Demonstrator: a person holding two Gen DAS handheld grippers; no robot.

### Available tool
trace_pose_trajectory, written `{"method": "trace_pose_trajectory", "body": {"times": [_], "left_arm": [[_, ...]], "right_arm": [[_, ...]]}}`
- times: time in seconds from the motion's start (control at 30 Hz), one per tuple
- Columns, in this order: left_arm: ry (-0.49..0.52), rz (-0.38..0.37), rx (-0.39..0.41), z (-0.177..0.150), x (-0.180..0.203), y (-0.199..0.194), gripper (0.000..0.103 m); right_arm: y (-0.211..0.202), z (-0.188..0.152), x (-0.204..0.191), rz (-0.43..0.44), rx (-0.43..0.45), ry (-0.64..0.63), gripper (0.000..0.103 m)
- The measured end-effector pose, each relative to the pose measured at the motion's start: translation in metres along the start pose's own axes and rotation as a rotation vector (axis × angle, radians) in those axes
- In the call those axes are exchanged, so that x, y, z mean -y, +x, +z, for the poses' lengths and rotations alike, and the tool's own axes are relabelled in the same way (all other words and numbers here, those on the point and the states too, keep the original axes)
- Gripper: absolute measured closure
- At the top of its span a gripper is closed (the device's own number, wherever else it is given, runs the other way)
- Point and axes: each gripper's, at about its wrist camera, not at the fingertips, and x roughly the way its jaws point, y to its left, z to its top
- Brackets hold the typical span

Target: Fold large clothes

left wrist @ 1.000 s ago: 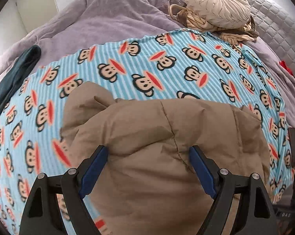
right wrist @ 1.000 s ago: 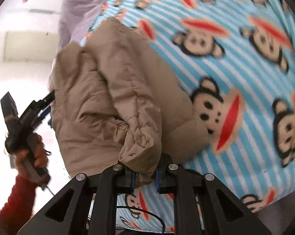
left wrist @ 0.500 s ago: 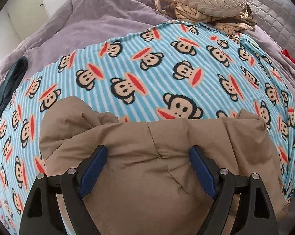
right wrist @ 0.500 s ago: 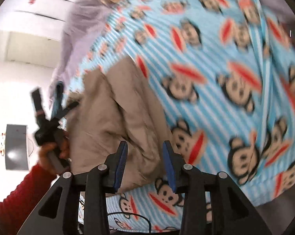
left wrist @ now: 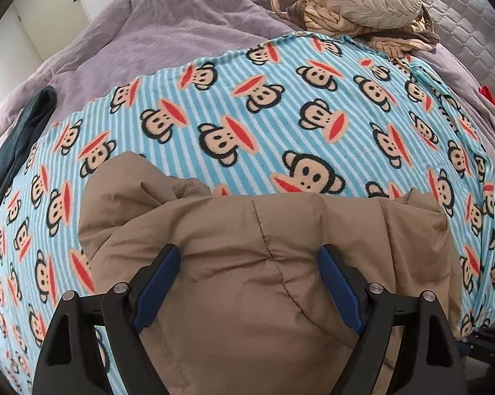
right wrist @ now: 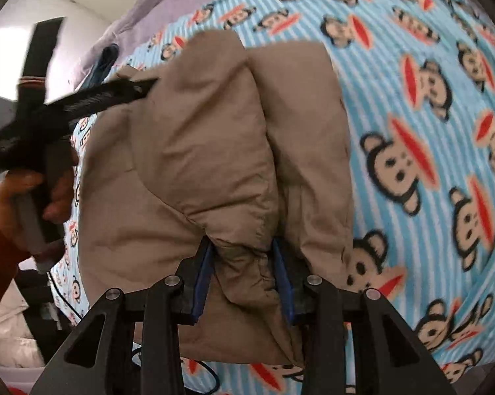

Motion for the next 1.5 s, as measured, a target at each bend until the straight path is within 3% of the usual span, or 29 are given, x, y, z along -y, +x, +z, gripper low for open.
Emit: {"method": "trace_pose_trajectory", "body": {"times": [0.33, 0.9, 1.0, 1.07, 1.2, 1.33, 1.5], "left_arm": [[0.002, 0.018, -0.037, -0.008, -0.001, -0.020, 0.017], [-0.079, 0.032, -0.089, -0.042, -0.025, -0.054, 0.017], [-0.097, 0.044, -0.083, -0.054, -0.035, -0.061, 0.003], [-0.115, 0.042, -0.073, -0.063, -0.043, -0.067, 0.002], [-0.199, -0.028, -0.089, -0.082, -0.065, -0.068, 0.002], [-0.322, -0.084, -0.156, -0.106, -0.087, -0.053, 0.002], [-0.459, -0.228, -0.178, -0.130, -0.107, -0.039, 0.002]], "right_arm": [[0.012, 0.000, 0.000, 0.001, -0.017, 0.022, 0.064], [0.041, 0.014, 0.010, 0.038, -0.061, 0.058, 0.060], [0.043, 0.014, 0.009, 0.040, -0.060, 0.058, 0.060], [0.044, 0.016, 0.010, 0.042, -0.060, 0.060, 0.060], [0.048, 0.018, 0.011, 0.043, -0.061, 0.059, 0.059], [0.051, 0.020, 0.013, 0.047, -0.068, 0.070, 0.059], [0.044, 0.029, 0.014, 0.061, -0.097, 0.099, 0.056]]}}
